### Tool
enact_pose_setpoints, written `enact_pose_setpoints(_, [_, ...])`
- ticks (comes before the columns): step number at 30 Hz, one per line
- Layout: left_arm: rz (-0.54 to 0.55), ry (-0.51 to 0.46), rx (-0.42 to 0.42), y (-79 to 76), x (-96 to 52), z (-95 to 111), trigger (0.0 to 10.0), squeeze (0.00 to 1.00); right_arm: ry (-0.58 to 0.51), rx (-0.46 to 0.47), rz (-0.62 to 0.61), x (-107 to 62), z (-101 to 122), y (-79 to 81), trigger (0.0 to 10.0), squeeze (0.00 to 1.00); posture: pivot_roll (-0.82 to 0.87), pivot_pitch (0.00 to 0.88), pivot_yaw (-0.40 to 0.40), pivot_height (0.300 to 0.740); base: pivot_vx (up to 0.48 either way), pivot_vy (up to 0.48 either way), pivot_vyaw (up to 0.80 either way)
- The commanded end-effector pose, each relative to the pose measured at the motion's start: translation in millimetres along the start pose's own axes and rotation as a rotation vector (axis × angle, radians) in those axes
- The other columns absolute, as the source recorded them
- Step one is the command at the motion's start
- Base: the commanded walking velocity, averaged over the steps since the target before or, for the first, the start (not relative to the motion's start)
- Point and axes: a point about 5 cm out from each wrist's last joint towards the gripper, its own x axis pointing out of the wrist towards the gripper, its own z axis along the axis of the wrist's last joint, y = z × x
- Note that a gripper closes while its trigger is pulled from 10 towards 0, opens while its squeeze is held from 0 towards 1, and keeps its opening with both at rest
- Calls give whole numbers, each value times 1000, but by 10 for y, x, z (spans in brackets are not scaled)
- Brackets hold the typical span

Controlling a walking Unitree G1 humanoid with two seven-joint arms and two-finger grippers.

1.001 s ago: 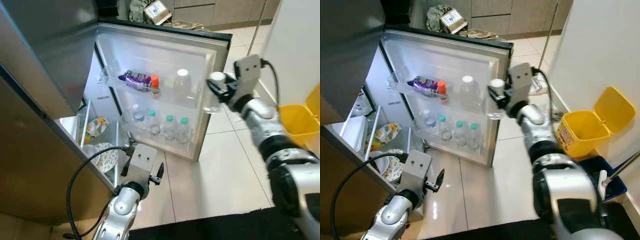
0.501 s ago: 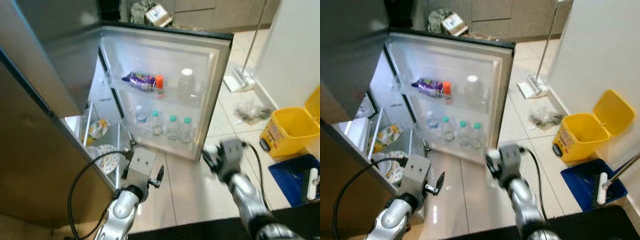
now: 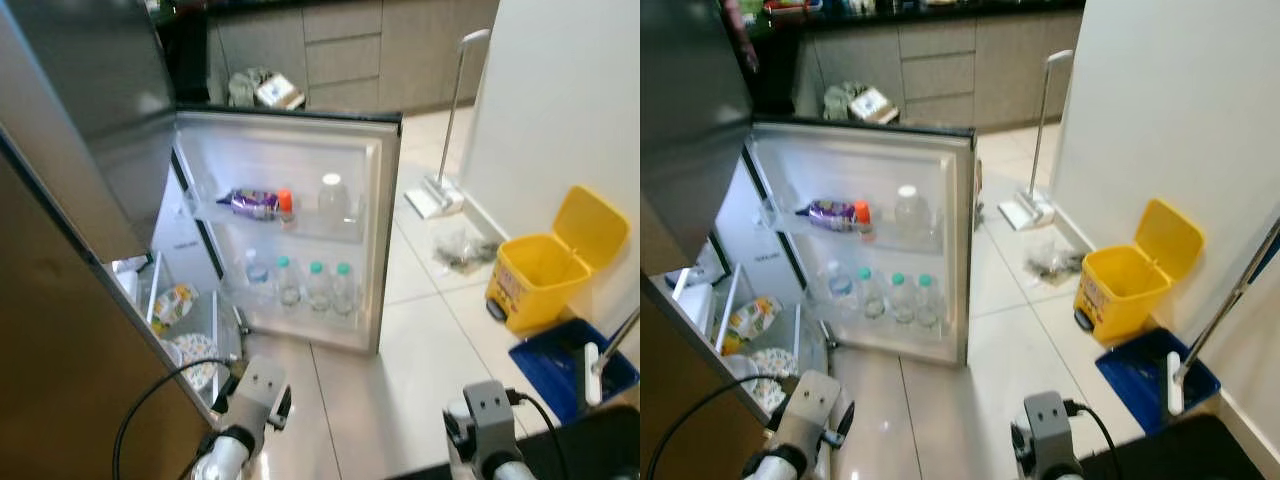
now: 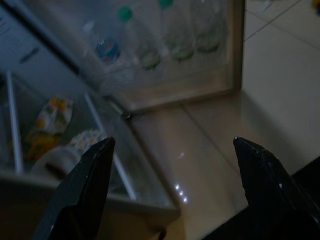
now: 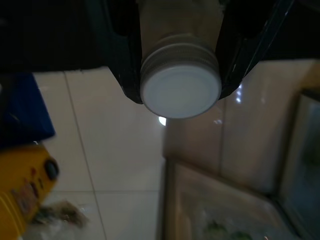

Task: Restocking fridge

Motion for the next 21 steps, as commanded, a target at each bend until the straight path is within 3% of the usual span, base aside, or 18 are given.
enact_pose_setpoints(1, [-1,54,27,49,-46,-167,10000,0,40,-11,-13,-38,-85,-15,10000,0,-167,3,20,740,0,0,0])
enact_pose_setpoints(4, [-36,78,46,-16,-62,-259,10000,0,48,-13,-20,-53,-110,-8,10000,0,-165,9,35,740,0,0,0])
enact_pose_setpoints(8, [-60,62,47,-87,-23,-219,10000,0,15,2,-13,-20,-47,62,10000,0,-163,12,41,740,0,0,0])
enact_pose_setpoints(16, [-51,80,36,-118,53,-248,10000,0,-14,3,19,31,32,232,10000,0,-155,15,45,740,0,0,0])
enact_pose_setpoints(21, [-39,88,39,-117,65,-259,10000,0,-15,-11,25,29,30,246,10000,0,-154,17,44,740,97,-115,0])
